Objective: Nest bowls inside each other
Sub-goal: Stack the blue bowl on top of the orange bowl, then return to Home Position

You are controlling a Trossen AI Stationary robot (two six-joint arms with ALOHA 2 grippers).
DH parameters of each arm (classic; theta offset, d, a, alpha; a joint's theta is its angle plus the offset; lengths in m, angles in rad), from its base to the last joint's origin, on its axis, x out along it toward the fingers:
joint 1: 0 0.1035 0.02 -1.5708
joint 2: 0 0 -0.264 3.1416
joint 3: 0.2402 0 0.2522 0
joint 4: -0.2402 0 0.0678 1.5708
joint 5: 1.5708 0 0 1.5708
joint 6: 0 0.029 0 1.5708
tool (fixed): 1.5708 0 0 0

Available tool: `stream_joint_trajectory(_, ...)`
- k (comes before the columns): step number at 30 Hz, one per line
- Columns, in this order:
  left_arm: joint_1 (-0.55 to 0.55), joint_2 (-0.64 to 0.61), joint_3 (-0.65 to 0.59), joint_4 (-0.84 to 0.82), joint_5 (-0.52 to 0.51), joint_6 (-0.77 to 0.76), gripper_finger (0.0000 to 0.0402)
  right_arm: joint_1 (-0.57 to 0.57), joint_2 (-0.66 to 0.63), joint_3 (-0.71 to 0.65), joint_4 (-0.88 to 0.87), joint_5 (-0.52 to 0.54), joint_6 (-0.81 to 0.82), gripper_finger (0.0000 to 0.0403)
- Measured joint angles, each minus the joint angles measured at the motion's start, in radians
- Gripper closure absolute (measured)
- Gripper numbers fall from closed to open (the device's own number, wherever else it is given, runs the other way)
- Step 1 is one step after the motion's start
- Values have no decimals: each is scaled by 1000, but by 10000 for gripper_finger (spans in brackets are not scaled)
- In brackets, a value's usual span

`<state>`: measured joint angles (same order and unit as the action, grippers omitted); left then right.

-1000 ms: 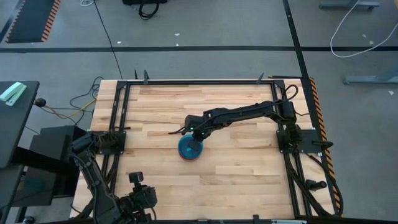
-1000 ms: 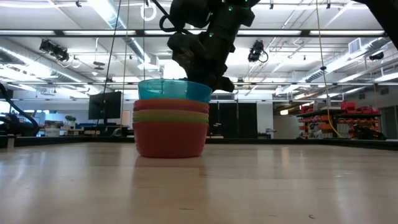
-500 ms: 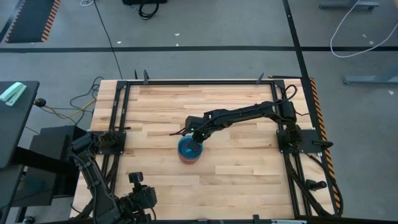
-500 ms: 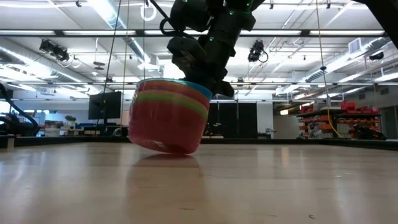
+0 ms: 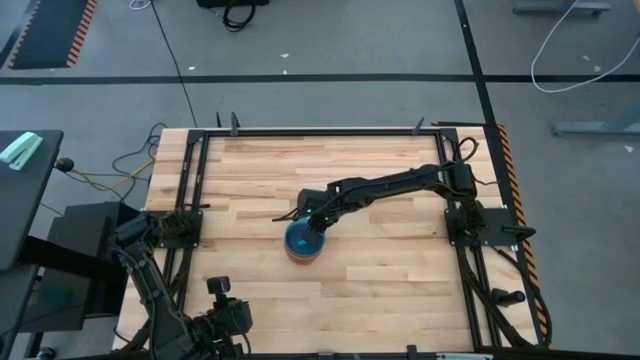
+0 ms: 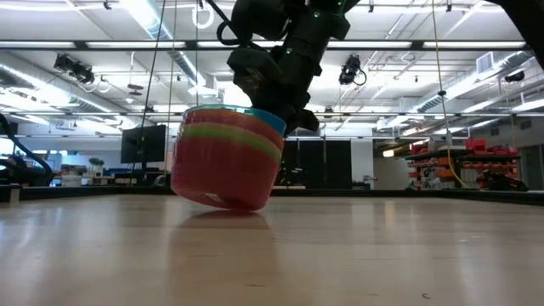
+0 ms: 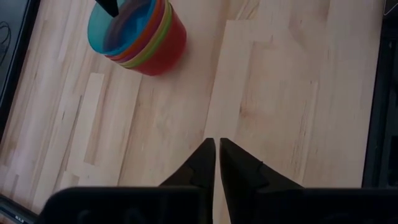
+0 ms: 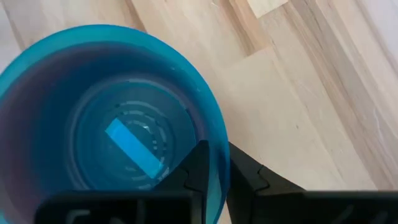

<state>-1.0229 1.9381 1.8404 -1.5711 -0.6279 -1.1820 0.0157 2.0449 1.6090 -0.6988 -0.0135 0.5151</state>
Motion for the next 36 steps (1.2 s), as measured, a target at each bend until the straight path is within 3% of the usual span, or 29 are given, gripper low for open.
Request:
stream_joint_trajectory(11, 12, 0, 0, 0, 0, -2, 364, 12, -24, 3, 9, -3, -9, 355)
stream_joint_trajectory(21, 27, 0, 0, 0, -22, 55, 376, 55, -37, 91, -9, 14, -89, 355)
stream_joint_trajectory(28, 48, 0, 0, 0, -95, 168, 370, 137, -65, 203, -68, 145, -204, 355)
stream_joint_trajectory(36, 80, -31, 0, 0, -217, 235, 385, 277, -240, 216, -11, 274, -268, 355)
